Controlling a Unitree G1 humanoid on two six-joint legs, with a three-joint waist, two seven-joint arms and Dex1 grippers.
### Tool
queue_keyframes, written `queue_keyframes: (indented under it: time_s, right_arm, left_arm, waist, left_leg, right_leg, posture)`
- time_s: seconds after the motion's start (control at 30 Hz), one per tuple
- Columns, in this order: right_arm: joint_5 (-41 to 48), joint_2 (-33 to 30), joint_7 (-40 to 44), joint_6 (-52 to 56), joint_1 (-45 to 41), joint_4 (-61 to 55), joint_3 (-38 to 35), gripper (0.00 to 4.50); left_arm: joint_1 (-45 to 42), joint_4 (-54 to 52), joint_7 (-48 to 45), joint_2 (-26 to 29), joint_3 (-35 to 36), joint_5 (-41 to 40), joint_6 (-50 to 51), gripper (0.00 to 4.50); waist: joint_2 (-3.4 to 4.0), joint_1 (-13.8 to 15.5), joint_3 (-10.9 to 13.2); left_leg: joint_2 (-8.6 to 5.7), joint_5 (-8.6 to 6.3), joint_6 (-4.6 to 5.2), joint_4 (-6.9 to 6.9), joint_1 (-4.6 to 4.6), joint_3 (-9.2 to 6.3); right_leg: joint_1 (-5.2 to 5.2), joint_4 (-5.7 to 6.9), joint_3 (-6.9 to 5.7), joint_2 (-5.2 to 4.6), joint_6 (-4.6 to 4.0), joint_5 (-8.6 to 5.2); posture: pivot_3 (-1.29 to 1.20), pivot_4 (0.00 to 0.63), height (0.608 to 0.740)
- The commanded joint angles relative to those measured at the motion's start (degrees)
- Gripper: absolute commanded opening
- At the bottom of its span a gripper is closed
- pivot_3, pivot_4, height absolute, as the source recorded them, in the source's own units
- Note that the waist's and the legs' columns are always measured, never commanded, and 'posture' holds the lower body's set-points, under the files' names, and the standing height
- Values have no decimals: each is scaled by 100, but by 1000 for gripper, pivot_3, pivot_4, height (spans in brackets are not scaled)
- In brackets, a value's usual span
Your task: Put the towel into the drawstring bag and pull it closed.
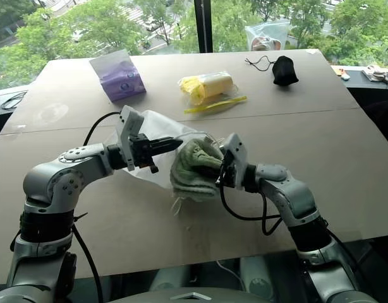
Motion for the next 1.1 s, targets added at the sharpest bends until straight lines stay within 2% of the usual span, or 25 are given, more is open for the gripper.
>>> queue_keyframes:
  time_s: [0.03, 0.1, 0.17, 0.27, 0.47, 0.6, 0.73, 0.83, 1.1]
  right_arm:
    - [2315, 86, -321, 477, -235, -649, -1182, 60]
    - [2785, 90, -555, 605, -257, -664, -1333, 60]
    - [2648, 11, -666, 732, -233, -620, -1152, 60]
    - [1532, 25, -833, 482, -216, -137, -480, 60]
    - [-297, 22, -528, -478, -86, 1026, 592, 60]
    - [-1321, -222, -438, -938, -42, 1467, 1122, 60]
    - [-2063, -345, -660, -1293, -79, 1713, 1240, 60]
    - [-2285, -302, -782, -1368, -175, 1754, 1170, 58]
    - [-2760, 261, -1461, -1151, -930, 1742, 1110, 58]
  left_arm:
    - [53, -173, -1, 71, 125, -58, -47, 0]
    - [87, -184, -19, 98, 127, -73, -51, 0]
    - [97, -196, -22, 102, 115, -79, -54, 0]
    - [62, -235, -12, 42, 116, -149, -43, 0]
    - [41, -314, 21, 13, 116, -258, -21, 0]
    - [70, -375, 44, 39, 155, -292, 8, 0]
    - [120, -428, 55, 65, 178, -278, 19, 0]
    - [164, -495, 1, 134, 96, -211, -21, 0]
    - [385, -814, -228, 319, -322, -85, -142, 0]
  waist:
    - [0, 6, 0]
    - [0, 6, 0]
    - [1, 4, 0]
    - [2, -33, 1]
    - [6, -31, 3]
    - [6, -25, 3]
    - [5, -16, 2]
    - [5, -17, 2]
    - [4, -24, 2]
  left_leg:
    - [0, 0, 0, 0, 0, 0]
    - [-1, 0, 0, 0, 0, 2]
    - [-1, -1, 1, 0, 1, 3]
    - [0, -1, 1, -8, 5, 5]
    - [0, -1, 1, -12, 2, 11]
    - [-5, 0, 1, -5, -43, 15]
    - [-4, 0, 0, 1, -58, 9]
    - [-4, 0, 0, 1, -54, 8]
    - [-4, 0, -1, 6, -52, 6]
  right_leg:
    - [0, 0, 0, -1, 0, 0]
    - [1, -2, 1, -3, 1, 0]
    - [1, -4, 0, -3, -2, -2]
    - [0, -3, 1, 2, -18, -13]
    - [-5, -4, 5, 4, -9, -7]
    - [-48, -1, 10, 0, 2, 0]
    - [-61, 0, 7, -1, -17, 13]
    - [-58, 0, 5, 0, 0, 2]
    - [-57, 6, 5, 0, 0, 2]
  posture:
    - [0, 150, 740]
    - [0, 150, 740]
    - [0, 150, 740]
    - [0, 150, 740]
    - [0, 150, 740]
    - [0, 150, 740]
    - [0, 150, 740]
    - [0, 150, 740]
    - [0, 150, 740]
